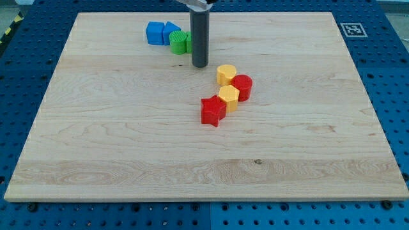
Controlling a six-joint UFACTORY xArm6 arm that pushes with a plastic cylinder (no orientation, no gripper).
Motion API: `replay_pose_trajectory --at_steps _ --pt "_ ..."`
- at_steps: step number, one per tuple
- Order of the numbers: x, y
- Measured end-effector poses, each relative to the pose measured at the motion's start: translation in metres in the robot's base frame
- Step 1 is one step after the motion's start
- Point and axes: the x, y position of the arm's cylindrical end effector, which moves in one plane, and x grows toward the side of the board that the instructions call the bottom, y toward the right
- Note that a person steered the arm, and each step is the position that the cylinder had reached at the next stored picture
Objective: Push the blue triangle towards the center
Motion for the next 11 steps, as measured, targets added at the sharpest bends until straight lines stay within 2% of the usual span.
replay_pose_trajectory --at_steps 2,3,4,5,7,11 --pt "-0.039 0.058" --pt "-0.086 0.054" --pt "-0.108 0.012" --pt "-0.103 -0.040" --pt "-0.061 -0.112" --pt "-0.031 -0.125"
